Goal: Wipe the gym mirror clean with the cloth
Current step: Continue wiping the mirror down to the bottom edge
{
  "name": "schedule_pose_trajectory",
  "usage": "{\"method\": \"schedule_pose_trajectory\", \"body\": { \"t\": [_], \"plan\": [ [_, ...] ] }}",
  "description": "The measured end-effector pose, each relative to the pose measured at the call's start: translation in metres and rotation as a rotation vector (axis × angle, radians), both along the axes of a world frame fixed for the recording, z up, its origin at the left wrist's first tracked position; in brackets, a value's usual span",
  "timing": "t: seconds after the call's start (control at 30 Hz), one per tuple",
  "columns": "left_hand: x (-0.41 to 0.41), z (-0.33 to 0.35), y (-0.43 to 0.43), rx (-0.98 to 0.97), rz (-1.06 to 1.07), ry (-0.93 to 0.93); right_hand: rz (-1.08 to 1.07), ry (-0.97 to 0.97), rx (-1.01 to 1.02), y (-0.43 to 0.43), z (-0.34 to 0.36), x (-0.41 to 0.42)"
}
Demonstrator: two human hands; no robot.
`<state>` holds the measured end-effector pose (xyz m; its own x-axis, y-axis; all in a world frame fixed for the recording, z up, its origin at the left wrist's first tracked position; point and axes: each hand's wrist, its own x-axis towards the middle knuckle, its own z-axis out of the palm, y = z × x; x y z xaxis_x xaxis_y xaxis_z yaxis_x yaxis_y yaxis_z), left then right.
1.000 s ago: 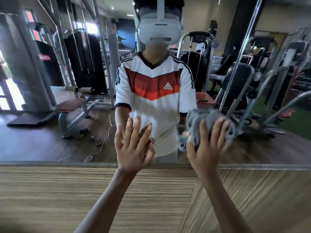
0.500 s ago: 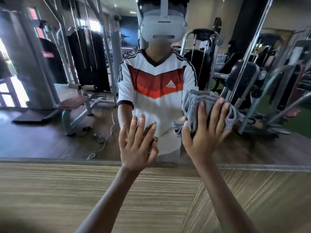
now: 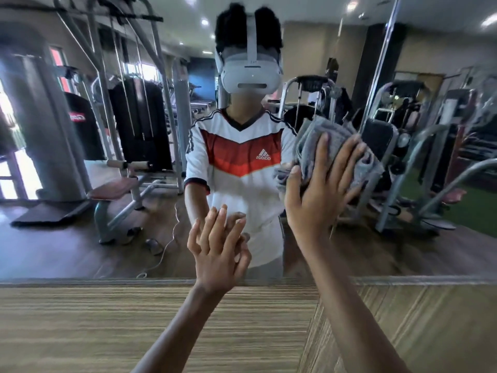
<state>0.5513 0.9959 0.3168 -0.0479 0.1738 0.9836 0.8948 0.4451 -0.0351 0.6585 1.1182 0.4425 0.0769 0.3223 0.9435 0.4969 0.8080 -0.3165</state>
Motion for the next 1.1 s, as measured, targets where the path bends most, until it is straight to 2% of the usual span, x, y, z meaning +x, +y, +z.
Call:
{"method": "schedule_pose_trajectory", "body": {
  "t": [0.07, 0.17, 0.2, 0.23, 0.3, 0.4, 0.47, 0.57, 0.63, 0.7, 0.8, 0.93, 1.03, 1.1],
  "plan": [
    [0.006, 0.015, 0.001, 0.013, -0.024, -0.069, -0.002, -0.122, 0.124, -0.011, -0.002, -0.004],
    [0.002, 0.054, -0.004, -0.004, -0.047, -0.108, 0.046, -0.550, 0.404, 0.001, -0.066, 0.019],
    [-0.002, 0.070, -0.007, -0.011, -0.036, -0.106, 0.053, -0.629, 0.453, 0.013, -0.082, 0.032],
    [-0.006, 0.086, -0.010, -0.016, -0.020, -0.101, 0.048, -0.617, 0.446, 0.023, -0.088, 0.043],
    [-0.016, 0.122, -0.012, -0.007, 0.005, -0.051, 0.014, -0.431, 0.307, 0.039, -0.068, 0.052],
    [-0.020, 0.179, -0.005, 0.025, -0.003, 0.004, -0.036, -0.149, 0.137, 0.036, 0.011, 0.037],
    [-0.016, 0.200, 0.003, 0.055, 0.016, 0.022, -0.016, -0.085, 0.119, 0.023, 0.052, 0.020],
    [-0.017, 0.201, 0.009, 0.082, 0.123, 0.107, -0.027, -0.189, 0.246, 0.009, 0.050, 0.008],
    [-0.021, 0.194, 0.007, 0.064, 0.147, 0.161, -0.025, -0.386, 0.381, 0.014, 0.010, 0.014],
    [-0.024, 0.194, 0.007, 0.051, 0.142, 0.169, -0.024, -0.489, 0.439, 0.027, -0.027, 0.030],
    [-0.022, 0.193, 0.009, 0.060, 0.152, 0.158, -0.037, -0.367, 0.352, 0.046, -0.012, 0.045],
    [-0.022, 0.193, 0.009, 0.063, 0.161, 0.171, -0.056, -0.063, 0.183, 0.037, 0.086, 0.028],
    [-0.022, 0.194, 0.007, 0.068, 0.166, 0.187, -0.015, -0.065, 0.225, 0.025, 0.101, 0.010],
    [-0.022, 0.194, 0.006, 0.067, 0.161, 0.194, -0.002, -0.195, 0.356, 0.025, 0.068, 0.011]
  ]
}}
